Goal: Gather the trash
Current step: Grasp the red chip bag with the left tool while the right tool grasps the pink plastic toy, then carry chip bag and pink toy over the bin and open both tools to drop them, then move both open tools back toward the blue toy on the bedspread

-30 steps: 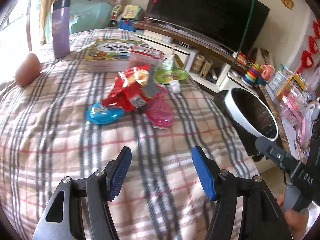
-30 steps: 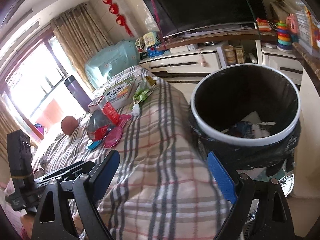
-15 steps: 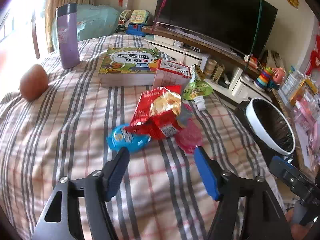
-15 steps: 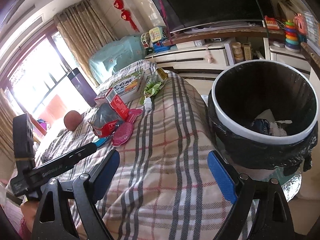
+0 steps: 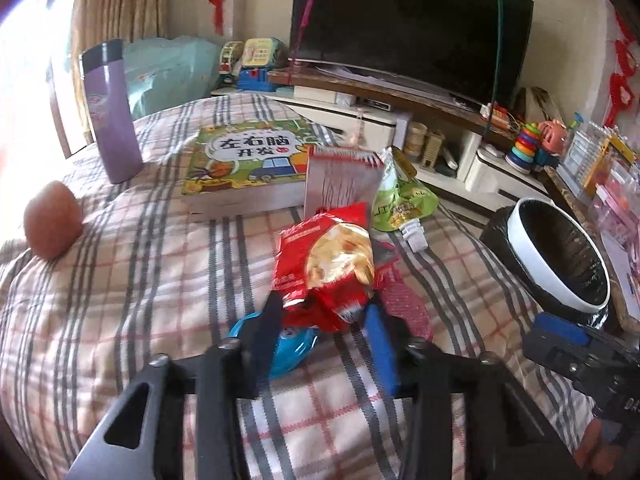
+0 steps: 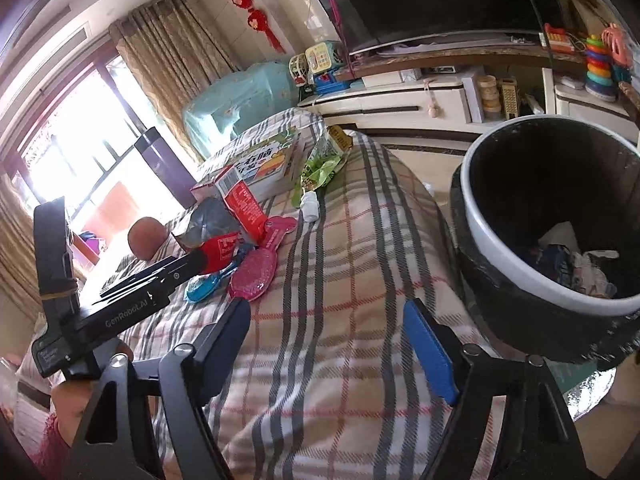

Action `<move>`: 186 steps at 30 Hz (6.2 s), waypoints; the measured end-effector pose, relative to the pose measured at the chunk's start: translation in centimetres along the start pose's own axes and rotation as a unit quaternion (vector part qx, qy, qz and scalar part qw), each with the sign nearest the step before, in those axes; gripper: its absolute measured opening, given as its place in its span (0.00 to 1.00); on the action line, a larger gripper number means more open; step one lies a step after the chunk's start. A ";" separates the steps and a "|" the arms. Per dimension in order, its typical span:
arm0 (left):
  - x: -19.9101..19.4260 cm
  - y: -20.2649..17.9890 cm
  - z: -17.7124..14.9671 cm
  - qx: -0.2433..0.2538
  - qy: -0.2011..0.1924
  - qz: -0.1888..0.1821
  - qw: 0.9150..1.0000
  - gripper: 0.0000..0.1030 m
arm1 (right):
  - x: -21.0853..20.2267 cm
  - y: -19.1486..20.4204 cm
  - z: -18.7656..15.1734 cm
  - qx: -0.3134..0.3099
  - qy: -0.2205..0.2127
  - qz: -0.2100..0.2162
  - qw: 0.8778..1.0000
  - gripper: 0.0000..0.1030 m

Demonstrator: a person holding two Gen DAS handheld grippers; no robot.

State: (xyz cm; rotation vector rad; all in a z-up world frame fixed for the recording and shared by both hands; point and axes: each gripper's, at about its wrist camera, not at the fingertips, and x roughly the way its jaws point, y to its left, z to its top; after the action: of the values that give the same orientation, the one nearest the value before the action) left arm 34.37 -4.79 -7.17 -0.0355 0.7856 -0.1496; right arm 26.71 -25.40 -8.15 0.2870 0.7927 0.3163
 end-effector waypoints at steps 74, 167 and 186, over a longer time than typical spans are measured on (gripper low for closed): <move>-1.1 -13.5 1.0 0.034 0.027 -0.157 0.987 0.05 | -10.1 -10.0 1.8 0.049 -0.075 -0.086 0.992 0.13; -6.1 0.4 -5.2 -0.064 0.028 -0.041 0.997 0.68 | -5.0 0.1 -0.3 0.009 -0.021 -0.014 1.000 0.94; 0.9 3.1 -1.2 0.039 0.060 0.003 0.997 0.68 | -0.8 2.4 -0.1 0.023 0.001 0.003 1.000 0.94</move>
State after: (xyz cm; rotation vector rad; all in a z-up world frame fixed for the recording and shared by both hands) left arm 34.52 -1.79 -8.93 0.0493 0.8985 -0.1776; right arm 25.71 -23.53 -6.82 0.3319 0.8026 0.3056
